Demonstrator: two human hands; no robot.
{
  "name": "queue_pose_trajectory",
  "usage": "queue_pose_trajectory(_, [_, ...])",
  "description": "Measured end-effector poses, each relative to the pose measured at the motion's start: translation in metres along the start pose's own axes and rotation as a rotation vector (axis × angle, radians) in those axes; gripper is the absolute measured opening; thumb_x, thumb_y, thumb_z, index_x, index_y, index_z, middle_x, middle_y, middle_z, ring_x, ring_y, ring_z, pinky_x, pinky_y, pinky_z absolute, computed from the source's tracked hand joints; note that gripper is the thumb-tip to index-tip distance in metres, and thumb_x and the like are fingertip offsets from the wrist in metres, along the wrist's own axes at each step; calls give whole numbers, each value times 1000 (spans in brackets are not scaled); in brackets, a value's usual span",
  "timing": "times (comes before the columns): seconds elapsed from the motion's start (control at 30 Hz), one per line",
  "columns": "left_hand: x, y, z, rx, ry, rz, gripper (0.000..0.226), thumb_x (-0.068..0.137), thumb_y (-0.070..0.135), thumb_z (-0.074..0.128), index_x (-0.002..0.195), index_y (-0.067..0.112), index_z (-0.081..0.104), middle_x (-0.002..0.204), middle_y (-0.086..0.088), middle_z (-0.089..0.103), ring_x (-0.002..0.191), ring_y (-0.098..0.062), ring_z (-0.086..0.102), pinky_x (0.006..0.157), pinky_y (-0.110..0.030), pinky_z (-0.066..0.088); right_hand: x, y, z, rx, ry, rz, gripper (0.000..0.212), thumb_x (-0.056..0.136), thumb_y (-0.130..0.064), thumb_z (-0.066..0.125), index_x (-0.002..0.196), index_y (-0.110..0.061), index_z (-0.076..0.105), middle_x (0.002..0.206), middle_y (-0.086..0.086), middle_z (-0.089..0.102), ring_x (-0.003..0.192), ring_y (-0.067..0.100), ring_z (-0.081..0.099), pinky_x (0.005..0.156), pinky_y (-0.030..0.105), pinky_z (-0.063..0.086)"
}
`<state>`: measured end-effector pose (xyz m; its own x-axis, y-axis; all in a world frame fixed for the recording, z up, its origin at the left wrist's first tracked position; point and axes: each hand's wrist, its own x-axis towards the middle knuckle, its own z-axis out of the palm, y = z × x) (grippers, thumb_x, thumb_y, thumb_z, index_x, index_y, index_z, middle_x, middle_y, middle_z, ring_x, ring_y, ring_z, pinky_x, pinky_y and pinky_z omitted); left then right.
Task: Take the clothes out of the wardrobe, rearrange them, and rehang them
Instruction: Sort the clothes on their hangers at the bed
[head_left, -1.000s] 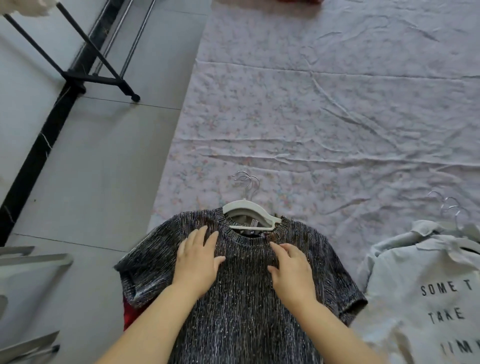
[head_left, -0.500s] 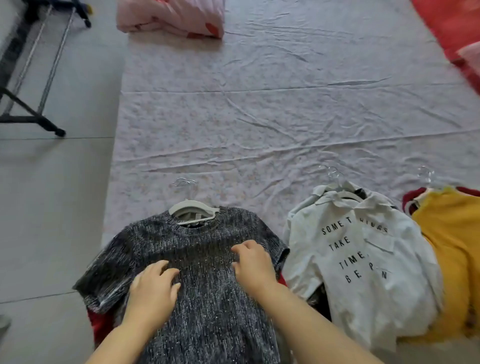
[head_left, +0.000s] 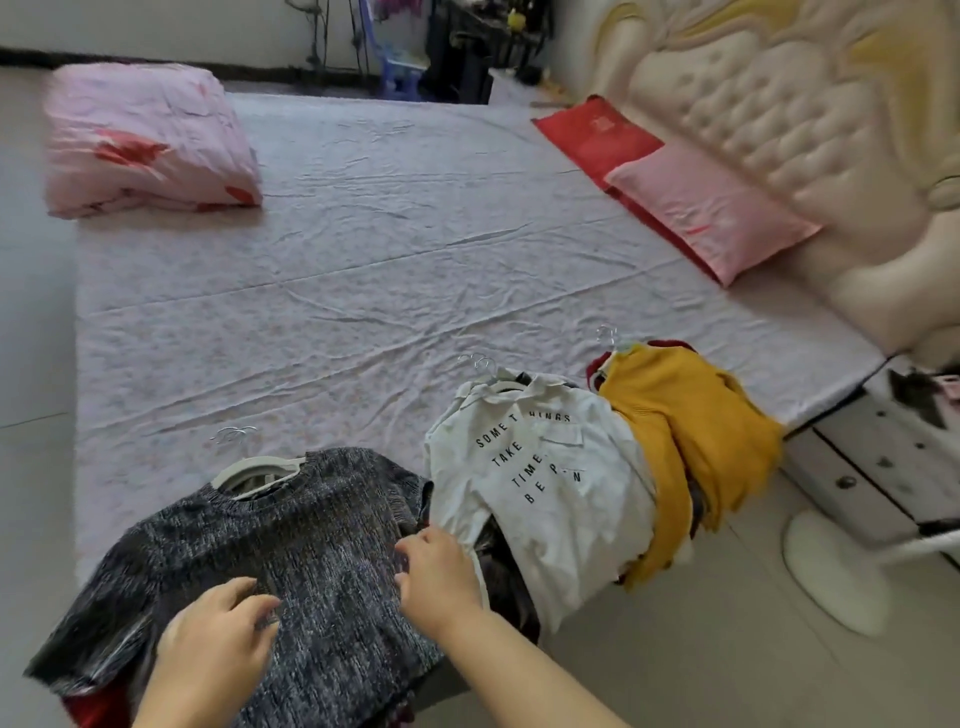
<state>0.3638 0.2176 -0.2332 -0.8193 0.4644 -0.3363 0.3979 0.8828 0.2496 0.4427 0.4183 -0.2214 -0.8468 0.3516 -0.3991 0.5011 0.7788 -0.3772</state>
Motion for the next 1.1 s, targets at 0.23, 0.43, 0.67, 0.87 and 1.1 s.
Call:
queue_pose_trajectory(0.23, [-44, 12, -14, -41, 45, 111, 30, 86, 35, 61, 116, 32, 62, 125, 10, 55, 105, -12, 59, 91, -30, 45, -27, 2, -9, -2, 53, -27, 33, 94, -27, 51, 127, -20, 51, 128, 3, 47, 115, 21, 46, 97, 34, 39])
queue_pose_trajectory(0.43, [-37, -9, -23, -172, 111, -33, 48, 94, 33, 46, 140, 27, 35, 134, 10, 46, 118, -12, 47, 99, -26, 37, 14, -17, -1, -30, -11, -116, 36, 93, -26, 52, 129, -22, 50, 128, -2, 49, 116, 14, 48, 99, 29, 41])
queue_pose_trajectory(0.67, [32, -42, -21, -201, -7, -280, 55, 96, 35, 41, 145, 25, 19, 139, 7, 40, 124, -13, 41, 105, -29, 30, 117, -37, 14, -118, -200, -192, 38, 93, -27, 53, 130, -23, 50, 130, -2, 49, 119, 16, 47, 104, 34, 38])
queue_pose_trajectory(0.87, [113, -60, -4, -279, -54, -389, 55, 96, 34, 42, 145, 24, 20, 139, 6, 41, 123, -15, 43, 105, -31, 31, 243, -58, 46, -223, -308, -259, 39, 93, -26, 52, 132, -22, 48, 129, 1, 51, 121, 21, 46, 102, 37, 40])
queue_pose_trajectory(1.1, [170, -86, 33, -349, -61, -469, 53, 96, 34, 41, 144, 26, 21, 141, 9, 38, 126, -13, 39, 108, -30, 28, 353, -92, 119, -320, -305, -348, 31, 93, -21, 52, 123, -18, 55, 107, 3, 61, 90, 21, 57, 70, 30, 45])
